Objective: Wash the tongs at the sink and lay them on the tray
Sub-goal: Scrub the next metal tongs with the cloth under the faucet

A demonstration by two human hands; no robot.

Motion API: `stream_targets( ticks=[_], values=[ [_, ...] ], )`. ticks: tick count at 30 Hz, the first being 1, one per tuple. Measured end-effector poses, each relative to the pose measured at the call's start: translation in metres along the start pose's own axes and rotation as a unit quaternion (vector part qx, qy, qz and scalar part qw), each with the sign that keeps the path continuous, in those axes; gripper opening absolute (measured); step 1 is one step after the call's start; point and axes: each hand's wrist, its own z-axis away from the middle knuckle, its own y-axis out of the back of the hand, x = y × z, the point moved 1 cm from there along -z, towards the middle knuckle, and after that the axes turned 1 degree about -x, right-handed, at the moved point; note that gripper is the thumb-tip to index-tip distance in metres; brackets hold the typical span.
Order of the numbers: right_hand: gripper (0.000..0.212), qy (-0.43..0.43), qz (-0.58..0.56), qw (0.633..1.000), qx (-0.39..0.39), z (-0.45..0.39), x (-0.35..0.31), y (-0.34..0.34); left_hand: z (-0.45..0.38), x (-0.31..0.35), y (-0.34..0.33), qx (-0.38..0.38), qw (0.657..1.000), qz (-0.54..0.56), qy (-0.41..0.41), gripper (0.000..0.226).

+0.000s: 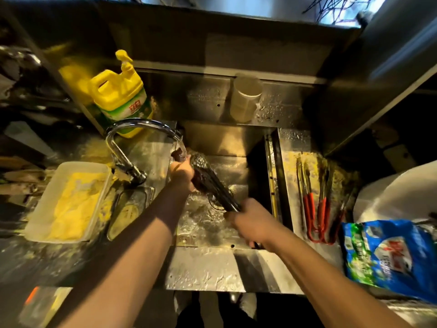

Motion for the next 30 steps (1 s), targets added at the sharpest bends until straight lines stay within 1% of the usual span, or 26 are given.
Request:
stream_targets(
  ticks=[1, 2, 3, 5, 6, 7, 8, 9, 11, 12, 13, 15, 16, 17, 18, 19, 21, 23, 25, 27, 28, 30],
  values=[
    [0.023, -0.008, -0.027, 1.0, -0.003, 0.011, 0.007, 0.009, -0.008, 0.008, 0.008, 0.047, 0.999, 0.008, -0.02, 0.041],
    [0.033, -0.012, -0.057, 0.998, 0.011, 0.018, 0.012, 0.019, -0.012, 0.011, 0.014, 0.072, 0.997, 0.019, -0.036, 0.044],
    [0.038, -0.009, -0.067, 0.997, 0.042, 0.019, 0.011, 0.028, -0.014, 0.013, 0.017, 0.077, 0.995, 0.038, -0.04, 0.045],
    [0.033, 0.02, -0.027, 0.994, 0.104, 0.013, 0.004, 0.039, -0.007, 0.009, 0.021, 0.053, 0.996, 0.064, -0.023, 0.04],
    [0.027, 0.038, 0.012, 0.992, 0.122, 0.008, -0.001, 0.039, 0.002, 0.008, 0.021, 0.02, 0.997, 0.07, -0.017, 0.035],
    [0.024, 0.05, 0.058, 0.989, 0.128, 0.002, -0.006, 0.037, 0.008, 0.004, 0.022, -0.029, 0.996, 0.081, -0.007, 0.037],
    [0.027, 0.05, 0.089, 0.987, 0.128, -0.003, -0.01, 0.033, 0.015, 0.001, 0.023, -0.084, 0.992, 0.094, 0.002, 0.048],
    [0.033, 0.039, 0.092, 0.988, 0.12, -0.007, -0.01, 0.029, 0.019, -0.004, 0.023, -0.153, 0.979, 0.132, 0.01, 0.056],
    [0.05, 0.016, 0.051, 0.995, 0.085, -0.013, -0.013, 0.02, 0.032, -0.004, 0.021, -0.277, 0.944, 0.181, -0.009, 0.063],
    [0.056, 0.008, 0.051, 0.996, 0.074, -0.015, -0.013, 0.016, 0.038, -0.003, 0.021, -0.317, 0.929, 0.19, -0.028, 0.066],
    [0.058, 0.008, 0.079, 0.994, 0.075, -0.017, -0.013, 0.013, 0.039, -0.001, 0.021, -0.344, 0.918, 0.191, -0.046, 0.071],
    [0.053, 0.023, 0.171, 0.98, 0.101, -0.02, -0.015, 0.011, 0.041, -0.001, 0.025, -0.391, 0.9, 0.179, -0.07, 0.083],
    [0.045, 0.03, 0.187, 0.976, 0.104, -0.022, -0.016, 0.011, 0.039, -0.002, 0.027, -0.394, 0.9, 0.172, -0.072, 0.093],
    [0.035, 0.033, 0.175, 0.98, 0.094, -0.022, -0.017, 0.012, 0.04, -0.003, 0.028, -0.391, 0.902, 0.17, -0.064, 0.101],
    [0.026, 0.035, 0.145, 0.986, 0.076, -0.022, -0.018, 0.013, 0.038, -0.005, 0.029, -0.378, 0.908, 0.172, -0.056, 0.104],
    [0.023, 0.033, 0.108, 0.992, 0.057, -0.022, -0.018, 0.014, 0.037, -0.006, 0.03, -0.359, 0.914, 0.182, -0.049, 0.101],
    [0.029, 0.021, 0.029, 0.999, 0.024, -0.022, -0.019, 0.015, 0.037, -0.007, 0.03, -0.329, 0.921, 0.202, -0.043, 0.085],
    [0.032, 0.004, -0.024, 1.0, 0.006, -0.023, -0.024, 0.015, 0.037, -0.009, 0.027, -0.307, 0.933, 0.184, -0.034, 0.07],
    [0.03, 0.003, -0.029, 1.0, 0.0, -0.023, -0.03, 0.01, 0.038, -0.006, 0.021, -0.241, 0.961, 0.135, -0.003, 0.053],
    [0.023, 0.013, -0.025, 1.0, -0.01, -0.02, -0.033, 0.003, 0.031, 0.003, 0.017, -0.151, 0.988, 0.041, 0.011, 0.036],
    [0.018, 0.023, -0.008, 1.0, -0.015, -0.018, -0.033, 0.0, 0.027, 0.008, 0.015, -0.118, 0.993, 0.004, 0.012, 0.032],
    [0.011, 0.042, 0.037, 0.998, -0.006, -0.016, -0.036, -0.002, 0.022, 0.014, 0.009, -0.07, 0.997, -0.041, 0.011, 0.033]
  ],
)
